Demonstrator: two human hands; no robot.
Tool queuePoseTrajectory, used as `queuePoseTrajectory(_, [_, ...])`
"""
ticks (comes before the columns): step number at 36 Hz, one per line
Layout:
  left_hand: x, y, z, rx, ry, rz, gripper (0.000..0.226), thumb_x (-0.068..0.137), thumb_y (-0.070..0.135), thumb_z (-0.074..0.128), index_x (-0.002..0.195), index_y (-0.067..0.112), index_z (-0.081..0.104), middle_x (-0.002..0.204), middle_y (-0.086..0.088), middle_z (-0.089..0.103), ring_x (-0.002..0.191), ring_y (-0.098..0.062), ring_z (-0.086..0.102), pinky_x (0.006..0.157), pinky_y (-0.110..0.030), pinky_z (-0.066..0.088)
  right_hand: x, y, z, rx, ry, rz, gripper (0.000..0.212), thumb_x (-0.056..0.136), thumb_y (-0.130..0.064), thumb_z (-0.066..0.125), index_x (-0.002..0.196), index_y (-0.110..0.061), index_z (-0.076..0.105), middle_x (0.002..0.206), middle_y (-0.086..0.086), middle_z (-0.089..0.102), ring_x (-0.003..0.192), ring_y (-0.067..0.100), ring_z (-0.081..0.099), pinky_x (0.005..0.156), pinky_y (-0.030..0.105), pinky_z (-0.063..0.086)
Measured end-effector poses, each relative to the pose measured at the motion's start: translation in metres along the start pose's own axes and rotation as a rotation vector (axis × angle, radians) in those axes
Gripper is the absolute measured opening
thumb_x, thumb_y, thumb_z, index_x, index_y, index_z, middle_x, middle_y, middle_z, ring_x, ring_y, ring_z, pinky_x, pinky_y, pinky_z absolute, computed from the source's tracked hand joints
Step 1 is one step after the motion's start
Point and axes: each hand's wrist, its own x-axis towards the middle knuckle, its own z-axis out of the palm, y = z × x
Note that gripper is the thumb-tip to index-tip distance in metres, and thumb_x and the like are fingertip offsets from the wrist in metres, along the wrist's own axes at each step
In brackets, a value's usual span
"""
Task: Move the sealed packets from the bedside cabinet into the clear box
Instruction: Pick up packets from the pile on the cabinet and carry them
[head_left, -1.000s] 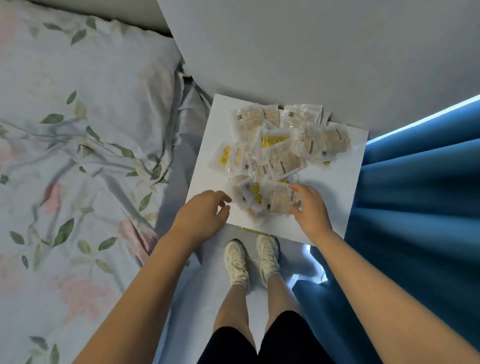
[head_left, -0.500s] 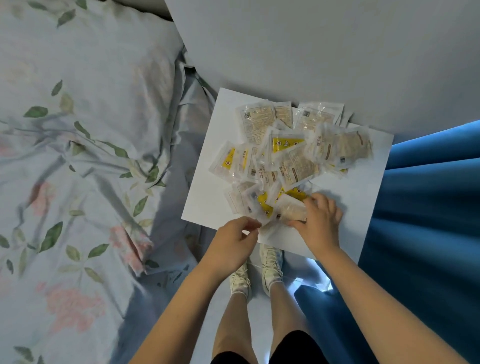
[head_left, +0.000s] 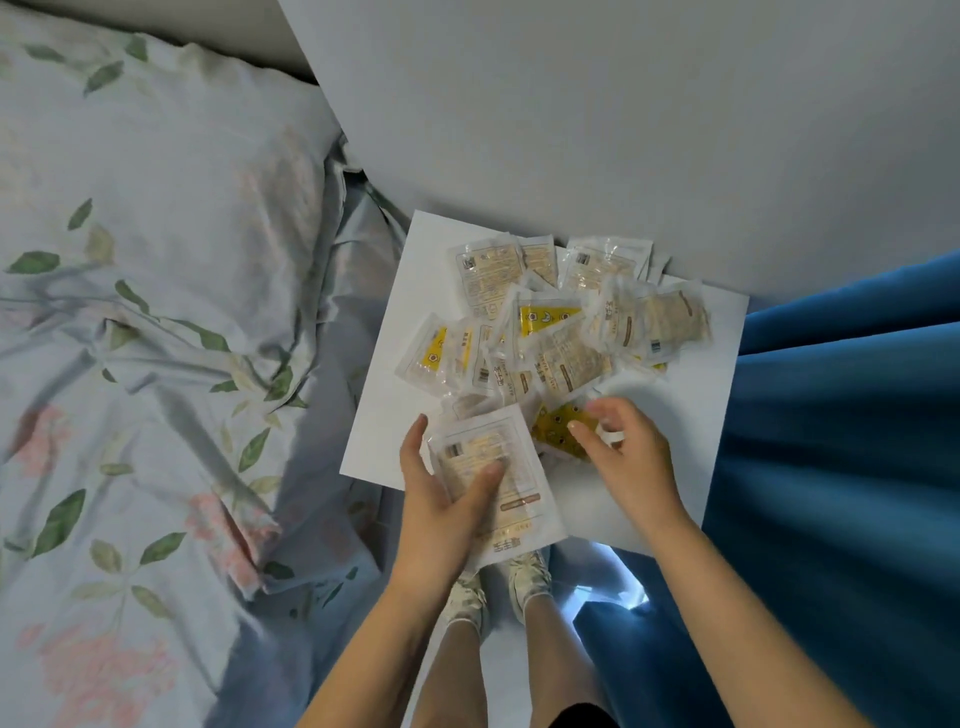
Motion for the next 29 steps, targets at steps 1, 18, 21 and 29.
queuePoseTrajectory(1, [0.0,0.0,-0.002,0.001,0.006,0.0,0.065,0.085,0.012,0.067,0.126,0.04,0.026,0.115,-0.003,0.065,0.094,-0.019,0.071,0.079,-0.037,0.059,0.01,0.007,0.002,-0.121,0.018,-0.011,0.037,0.082,-0.022,0.072,0.115,-0.016,0.058,0.116,0.001,0.061,0.114,0.024,0.05,0.086,0.025,0.041])
queuePoseTrajectory(18, [0.001,0.011,0.003,0.103,-0.119,0.063,0.013,0.092,0.01,0.057,0.09,0.015,0.068,0.087,0.006,0.071,0.075,-0.003,0.068,0.067,-0.018,0.055,0.027,0.038,0.033,-0.438,0.107,0.065,0.051,0.068,-0.042,0.08,0.108,-0.022,0.055,0.113,0.002,0.061,0.113,0.025,0.04,0.078,0.032,0.021])
queuePoseTrajectory(21, [0.004,0.011,0.003,0.122,-0.1,0.048,0.014,0.093,0.012,0.056,0.09,0.019,0.068,0.093,0.003,0.071,0.084,-0.011,0.068,0.077,-0.027,0.057,0.023,0.038,0.029,-0.325,0.137,0.016,0.039,0.071,-0.031,0.081,0.1,-0.018,0.059,0.1,0.003,0.067,0.103,0.024,0.053,0.078,0.03,0.03])
queuePoseTrajectory(29, [0.009,0.004,0.003,0.203,0.039,-0.059,0.03,0.095,0.004,0.05,0.087,0.025,0.069,0.097,0.011,0.069,0.098,-0.017,0.068,0.093,-0.045,0.053,0.004,0.017,0.017,0.595,-0.3,0.39,0.025,0.085,-0.003,0.066,0.108,-0.012,0.062,0.105,0.005,0.068,0.086,0.01,0.068,0.071,0.023,0.056])
